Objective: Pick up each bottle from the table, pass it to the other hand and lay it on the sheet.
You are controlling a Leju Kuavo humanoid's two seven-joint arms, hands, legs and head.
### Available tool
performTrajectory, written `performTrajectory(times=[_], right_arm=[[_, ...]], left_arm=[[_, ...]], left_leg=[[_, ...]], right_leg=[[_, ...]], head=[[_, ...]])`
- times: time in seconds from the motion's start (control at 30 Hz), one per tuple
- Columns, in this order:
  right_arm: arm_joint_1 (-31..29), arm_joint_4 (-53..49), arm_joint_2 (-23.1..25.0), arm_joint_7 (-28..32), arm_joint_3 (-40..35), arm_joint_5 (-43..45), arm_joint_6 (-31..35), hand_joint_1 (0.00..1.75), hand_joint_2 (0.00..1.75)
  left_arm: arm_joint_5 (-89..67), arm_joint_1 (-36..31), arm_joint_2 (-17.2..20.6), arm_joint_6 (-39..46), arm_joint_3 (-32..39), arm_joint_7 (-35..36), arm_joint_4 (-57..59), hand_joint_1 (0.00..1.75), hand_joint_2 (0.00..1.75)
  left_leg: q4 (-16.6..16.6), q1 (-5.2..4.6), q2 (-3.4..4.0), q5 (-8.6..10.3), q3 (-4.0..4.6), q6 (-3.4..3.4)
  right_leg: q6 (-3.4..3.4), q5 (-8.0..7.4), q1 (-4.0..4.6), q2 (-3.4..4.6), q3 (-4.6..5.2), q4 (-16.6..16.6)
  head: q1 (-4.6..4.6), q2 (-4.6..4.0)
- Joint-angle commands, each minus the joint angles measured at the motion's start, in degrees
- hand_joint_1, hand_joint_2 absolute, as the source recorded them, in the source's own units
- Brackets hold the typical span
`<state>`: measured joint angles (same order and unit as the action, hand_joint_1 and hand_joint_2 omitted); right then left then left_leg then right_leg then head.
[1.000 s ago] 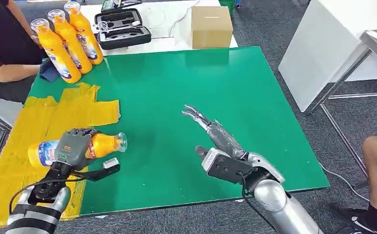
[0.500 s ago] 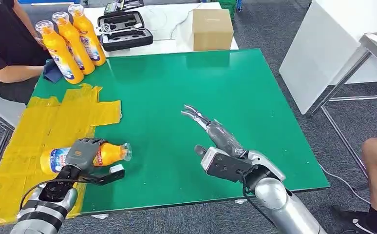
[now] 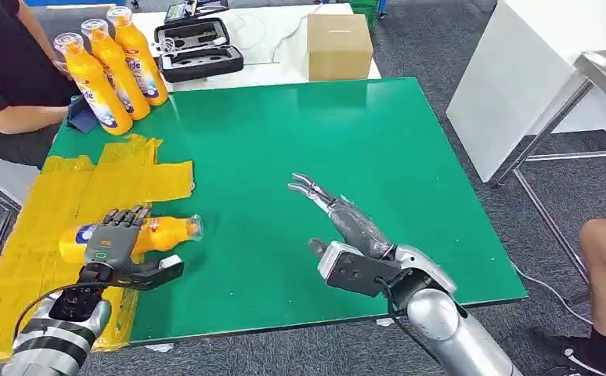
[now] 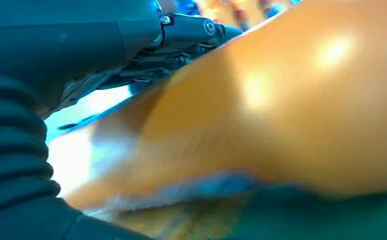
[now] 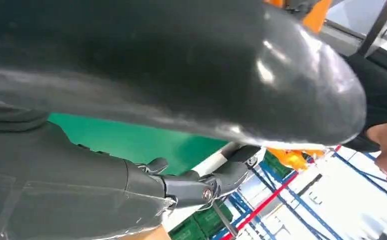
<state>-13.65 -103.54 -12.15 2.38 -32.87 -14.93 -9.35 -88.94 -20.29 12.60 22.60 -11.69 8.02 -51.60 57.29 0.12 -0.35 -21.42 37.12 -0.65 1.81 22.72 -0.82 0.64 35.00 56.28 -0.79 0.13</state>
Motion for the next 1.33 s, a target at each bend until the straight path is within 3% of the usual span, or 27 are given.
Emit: performTrajectory(times=[0.03, 0.37, 0.43, 0.5, 0.53, 0.57, 0.6, 0.63, 0.67, 0.7, 0.73, 0.8, 0.87, 0.93, 1.13, 1.33], right_arm=[[-0.9, 2.0, -0.7, 0.1, -1.1, 0.6, -0.3, 0.0, 0.0], [-1.2, 2.5, -0.7, 0.2, -1.3, 0.9, -0.6, 0.0, 0.0], [-1.3, 2.7, -0.7, 0.3, -1.6, 1.0, -0.7, 0.0, 0.0], [-0.7, 2.6, -0.8, 0.8, -1.9, 1.4, 0.1, 0.0, 0.0], [0.3, 2.2, -0.6, 1.9, -1.7, 0.9, 1.9, 0.0, 0.0], [2.4, 1.2, 0.6, 3.0, -1.0, -2.3, 5.1, 0.0, 0.0], [5.0, -0.2, 2.6, 3.9, 0.4, -5.5, 7.8, 0.0, 0.0], [7.5, -1.8, 4.2, 5.1, 1.3, -8.2, 9.8, 0.0, 0.0], [11.6, -4.6, 7.7, 8.2, 4.1, -10.3, 14.4, 0.0, 0.0], [14.0, -6.6, 9.4, 10.0, 5.9, -10.2, 17.5, 0.0, 0.0], [15.7, -8.0, 10.2, 10.9, 7.0, -9.9, 19.1, 0.0, 0.0], [18.9, -9.5, 12.1, 14.5, 10.6, -8.5, 23.7, 0.0, 0.0], [20.2, -8.8, 12.5, 15.9, 12.5, -8.6, 24.5, 0.0, 0.0], [21.0, -8.0, 12.5, 17.0, 13.0, -8.9, 23.4, 0.0, 0.0], [23.2, -7.2, 13.4, 18.7, 12.6, -12.0, 22.4, 0.0, 0.0], [23.7, -7.5, 14.9, 19.1, 13.5, -12.1, 23.3, 0.0, 0.0]], left_arm=[[-1.1, -0.7, 4.0, 1.3, -4.1, 2.4, -3.2, 0.0, 0.0], [-1.1, -0.8, 5.1, 2.2, -5.9, 3.9, -3.7, 0.0, 0.0], [-1.1, -0.7, 7.1, 5.7, -8.1, 7.0, -4.7, 0.0, 0.0], [-1.1, -1.2, 13.6, 17.4, -18.0, 23.1, -10.7, 0.0, 0.0], [-1.1, 3.4, 17.0, 17.4, -14.0, 26.6, -31.0, 0.0, 0.0], [1.3, 11.6, 3.5, 17.4, 1.1, 12.6, -44.3, 0.0, 0.0], [20.3, 12.4, -13.3, 17.4, 20.8, -9.0, -42.6, 0.0, 0.0], [31.0, 11.0, -18.0, 17.4, 24.4, -30.0, -37.2, 0.0, 0.0], [53.9, 11.1, -18.9, 5.7, 19.5, -30.1, -41.8, 0.0, 0.0], [64.7, 11.8, -20.6, 0.7, 17.9, -30.4, -45.7, 0.0, 0.0], [67.4, 12.9, -21.0, -1.9, 15.2, -28.7, -47.9, 0.0, 0.0], [75.2, 17.2, -20.8, -8.0, 8.4, -27.7, -52.6, 0.0, 0.0], [79.7, 20.9, -19.4, -12.9, 3.4, -27.9, -54.5, 0.0, 0.0], [79.7, 22.6, -18.5, -14.5, 1.4, -29.7, -55.1, 0.0, 0.0], [75.9, 25.4, -18.1, -18.6, -2.0, -31.9, -57.0, 0.0, 0.0], [76.0, 26.3, -19.5, -18.0, -0.7, -33.2, -58.1, 0.0, 0.0]], left_leg=[[0.0, 0.04, -0.02, -0.09, -0.04, 0.04], [0.1, 0.05, 0.03, -0.16, 0.11, 0.06], [0.0, 0.04, 0.05, -0.14, 0.11, 0.06], [0.0, 0.05, 0.08, -0.14, 0.17, 0.06], [0.0, 0.06, 0.07, -0.11, 0.27, 0.06], [0.1, 0.1, 0.07, -0.2, 0.2, 0.09], [0.2, 0.19, 0.15, -0.18, 0.47, 0.07], [0.1, 0.09, -0.29, -0.18, 0.34, -0.02], [0.0, 0.07, -0.25, -0.03, 0.33, -0.03], [0.0, 0.07, -0.47, -0.1, 0.23, 0.0], [0.0, -0.2, -0.47, -0.08, 0.22, -0.04], [0.2, 0.0, -0.83, -0.32, 0.16, -0.16], [0.0, -0.06, -0.16, -0.62, 0.16, -0.08], [0.1, -0.15, 0.18, -0.74, 0.02, -0.1], [0.1, -0.13, -0.04, -0.77, 0.09, -0.2], [0.0, -0.16, 0.06, -0.66, 0.16, -0.25]], right_leg=[[-0.07, 0.09, 0.05, -0.08, -0.07, 0.0], [-0.09, 0.13, 0.07, -0.05, 0.06, 0.0], [-0.09, 0.11, 0.06, -0.02, 0.08, 0.0], [-0.09, 0.1, 0.07, 0.01, 0.13, 0.0], [-0.08, 0.06, 0.08, 0.02, 0.22, 0.0], [-0.13, 0.15, 0.13, -0.01, 0.15, 0.1], [-0.1, 0.09, 0.21, 0.06, 0.4, 0.1], [-0.01, 0.22, 0.12, -0.41, 0.12, 0.0], [0.0, 0.12, 0.07, -0.37, 0.28, -0.1], [-0.02, 0.26, 0.07, -0.6, 0.12, -0.2], [0.04, 0.28, -0.24, -0.52, 0.3, -0.1], [0.33, 0.59, -0.04, -0.71, 0.45, -0.1], [0.25, 0.49, -0.09, -0.02, 0.02, -0.2], [0.21, 0.47, -0.14, 0.19, -0.08, -0.2], [0.3, 0.62, -0.11, -0.05, -0.06, -0.1], [0.35, 0.5, -0.14, 0.06, 0.07, -0.2]], head=[[0.0, 0.0], [0.0, 0.0], [-0.02, 0.0], [-0.02, 0.0], [0.02, 0.0], [0.0, 0.0], [0.02, 0.0], [0.02, 0.0], [0.02, 0.0], [-0.17, 0.0], [-0.13, 0.0], [0.53, 0.0], [0.37, 0.0], [0.48, 0.0], [0.48, 0.0], [0.48, 0.0]])
